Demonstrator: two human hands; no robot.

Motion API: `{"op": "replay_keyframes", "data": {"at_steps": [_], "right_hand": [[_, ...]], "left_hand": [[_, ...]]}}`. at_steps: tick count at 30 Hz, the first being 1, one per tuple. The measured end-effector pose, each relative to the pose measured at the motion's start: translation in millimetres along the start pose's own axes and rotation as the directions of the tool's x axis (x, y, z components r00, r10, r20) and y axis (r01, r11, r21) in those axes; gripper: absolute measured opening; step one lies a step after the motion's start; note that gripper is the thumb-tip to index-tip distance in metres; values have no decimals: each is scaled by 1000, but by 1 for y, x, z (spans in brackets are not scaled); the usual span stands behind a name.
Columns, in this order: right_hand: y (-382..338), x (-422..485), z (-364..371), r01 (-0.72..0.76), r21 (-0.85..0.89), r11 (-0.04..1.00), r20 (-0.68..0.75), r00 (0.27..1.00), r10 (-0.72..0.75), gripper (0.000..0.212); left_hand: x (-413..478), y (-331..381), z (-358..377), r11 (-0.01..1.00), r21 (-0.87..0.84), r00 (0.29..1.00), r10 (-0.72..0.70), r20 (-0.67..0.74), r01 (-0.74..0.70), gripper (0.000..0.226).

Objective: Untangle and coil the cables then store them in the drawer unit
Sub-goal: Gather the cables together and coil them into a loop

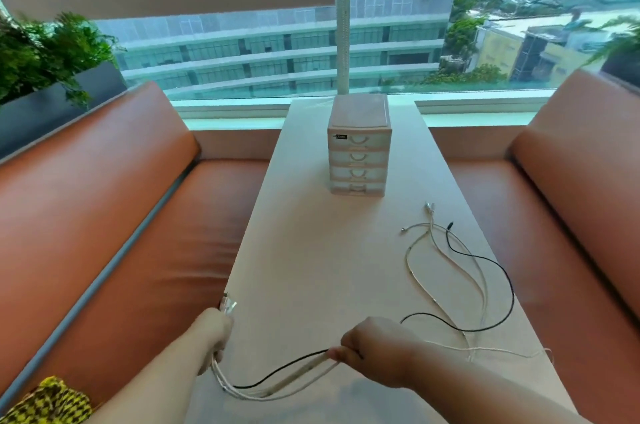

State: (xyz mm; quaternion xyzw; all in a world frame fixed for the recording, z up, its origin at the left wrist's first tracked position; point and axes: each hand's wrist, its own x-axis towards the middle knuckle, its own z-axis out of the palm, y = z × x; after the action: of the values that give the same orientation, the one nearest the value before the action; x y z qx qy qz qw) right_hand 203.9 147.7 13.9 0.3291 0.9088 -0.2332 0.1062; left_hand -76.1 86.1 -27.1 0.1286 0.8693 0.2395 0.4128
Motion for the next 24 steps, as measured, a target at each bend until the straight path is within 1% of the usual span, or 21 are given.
{"op": "replay_keyframes", "data": {"at_steps": [2, 3, 5, 7, 10, 12, 14, 15, 17, 18, 19, 21, 23, 24], "right_hand": [[-7, 4, 3, -44, 26, 999, -9, 999, 45, 55], [-9, 6, 4, -65, 43, 997, -10, 998, 65, 55], [-13, 8, 7, -108, 82, 991, -15, 994, 110, 53], [-17, 11, 10, -157, 120, 980, -25, 987, 161, 50], [-24, 17, 15, -228, 190, 955, -55, 969, 242, 48], [-27, 21, 21, -273, 261, 926, -81, 950, 302, 46], [-29, 25, 26, -321, 318, 892, -114, 921, 372, 52], [-31, 27, 28, -348, 344, 872, -125, 903, 410, 54], [-33, 30, 32, -387, 403, 830, -121, 876, 467, 54], [-35, 31, 33, -399, 417, 817, -110, 870, 481, 53], [-37, 32, 34, -408, 421, 810, -96, 868, 487, 51], [-40, 34, 34, -412, 439, 798, -70, 870, 488, 47], [-43, 37, 35, -423, 461, 780, -57, 863, 502, 46], [-44, 39, 35, -428, 464, 775, -52, 861, 506, 46]], "left_hand": [[12, 13, -4, 994, 10, 993, 108, -40, -108, 10], [17, 21, -5, 988, 8, 988, 151, -39, -151, 13], [32, 36, -2, 975, -57, 977, 214, 9, -213, 30], [38, 52, -1, 971, -58, 971, 236, 33, -233, 42], [41, 67, 2, 952, -103, 953, 295, 67, -288, 50], [36, 74, 5, 932, -170, 932, 342, 119, -320, 55], [54, 75, 7, 902, -243, 897, 403, 179, -357, 66], [59, 75, 8, 875, -237, 861, 469, 196, -423, 65], [72, 72, 8, 825, -90, 803, 564, 190, -558, 52], [79, 69, 8, 819, -8, 807, 568, 161, -574, 50], [85, 65, 6, 827, 37, 823, 551, 136, -560, 49], [86, 54, 3, 834, 34, 834, 549, 64, -551, 43], [65, 41, 1, 832, -17, 832, 555, -12, -555, 22], [48, 35, 5, 846, -68, 848, 531, 6, -529, 15]]}}
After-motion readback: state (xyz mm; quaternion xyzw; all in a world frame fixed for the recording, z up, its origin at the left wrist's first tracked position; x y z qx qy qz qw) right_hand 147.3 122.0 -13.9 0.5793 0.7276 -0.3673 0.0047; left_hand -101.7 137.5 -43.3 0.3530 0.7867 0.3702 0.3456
